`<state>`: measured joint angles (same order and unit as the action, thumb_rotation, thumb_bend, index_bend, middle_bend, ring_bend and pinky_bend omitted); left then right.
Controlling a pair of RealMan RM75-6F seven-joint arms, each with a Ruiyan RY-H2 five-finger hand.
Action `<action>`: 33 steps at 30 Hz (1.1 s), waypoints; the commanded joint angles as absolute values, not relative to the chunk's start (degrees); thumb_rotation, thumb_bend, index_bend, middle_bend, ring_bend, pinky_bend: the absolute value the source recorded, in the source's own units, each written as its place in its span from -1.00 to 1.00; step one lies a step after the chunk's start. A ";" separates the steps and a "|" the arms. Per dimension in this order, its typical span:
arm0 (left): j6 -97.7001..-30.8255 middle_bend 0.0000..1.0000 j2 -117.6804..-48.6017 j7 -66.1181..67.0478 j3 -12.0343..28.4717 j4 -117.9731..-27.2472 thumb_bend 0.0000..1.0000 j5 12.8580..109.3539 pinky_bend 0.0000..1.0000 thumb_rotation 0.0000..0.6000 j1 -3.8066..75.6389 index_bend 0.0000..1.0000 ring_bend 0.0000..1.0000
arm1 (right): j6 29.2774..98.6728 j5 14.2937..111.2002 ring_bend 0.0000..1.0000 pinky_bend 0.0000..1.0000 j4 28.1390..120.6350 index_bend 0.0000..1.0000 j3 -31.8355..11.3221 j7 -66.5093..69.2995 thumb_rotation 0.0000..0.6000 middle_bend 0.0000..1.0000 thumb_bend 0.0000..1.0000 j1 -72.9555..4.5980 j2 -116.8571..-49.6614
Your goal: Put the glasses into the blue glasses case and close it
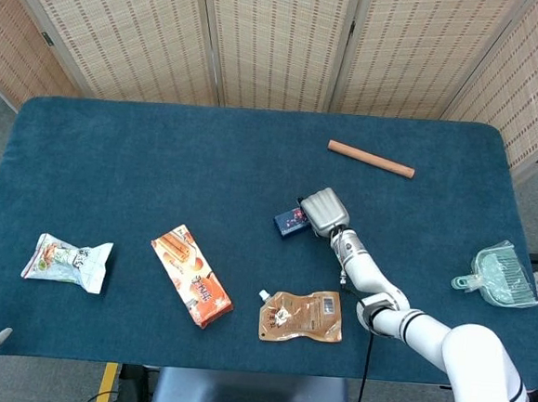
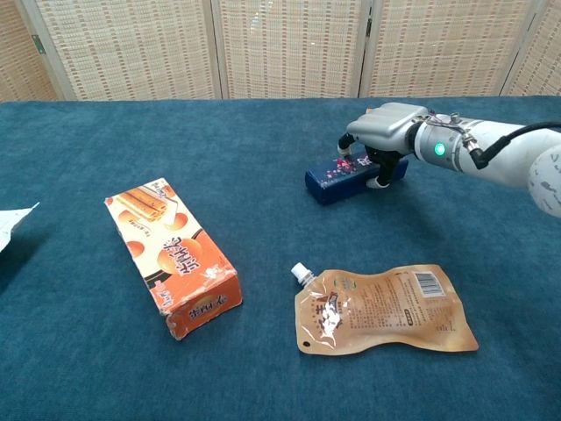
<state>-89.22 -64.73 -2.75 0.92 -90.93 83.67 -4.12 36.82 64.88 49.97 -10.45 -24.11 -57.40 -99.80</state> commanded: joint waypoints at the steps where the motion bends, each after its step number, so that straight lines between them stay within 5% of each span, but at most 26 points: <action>1: -89.21 -0.71 -64.71 -2.62 0.97 -91.08 -0.63 83.77 -0.47 1.00 -4.02 -0.65 -0.81 | 37.70 65.76 1.00 1.00 52.13 -0.43 -9.80 -23.09 1.00 0.92 -0.38 -56.37 -98.16; 4: -89.21 -0.71 -64.68 -2.43 1.01 -91.30 -0.63 83.95 -0.47 1.00 -3.89 -0.65 -0.81 | 38.92 66.16 1.00 1.00 54.44 -0.90 -9.52 -22.56 1.00 0.91 -0.44 -55.39 -96.72; 6: -89.22 -0.71 -64.70 -2.32 1.04 -91.41 -0.63 84.07 -0.47 1.00 -3.79 -0.65 -0.81 | 40.44 66.45 1.00 1.00 56.17 -1.00 -9.48 -21.96 1.00 0.90 -0.46 -54.43 -95.70; 18: -88.83 -0.71 -64.79 -1.89 1.67 -91.87 -0.63 84.78 -0.47 1.00 -2.57 -0.65 -0.81 | 56.72 68.04 0.98 1.00 72.00 -0.96 -8.60 -21.28 1.00 0.76 -0.45 -43.67 -84.61; 27: -87.38 -0.71 -65.95 -0.29 2.65 -92.31 -0.63 84.86 -0.47 1.00 -0.56 -0.65 -0.81 | 69.64 67.64 0.52 0.85 82.69 -0.83 -7.03 -19.67 1.00 0.33 -0.40 -32.53 -76.93; 33: -86.42 -0.71 -66.74 1.18 3.36 -92.81 -0.63 84.65 -0.47 1.00 0.84 -0.65 -0.81 | 75.88 68.86 0.12 0.44 86.30 -0.81 -5.15 -15.74 1.00 0.04 -0.39 -25.60 -73.22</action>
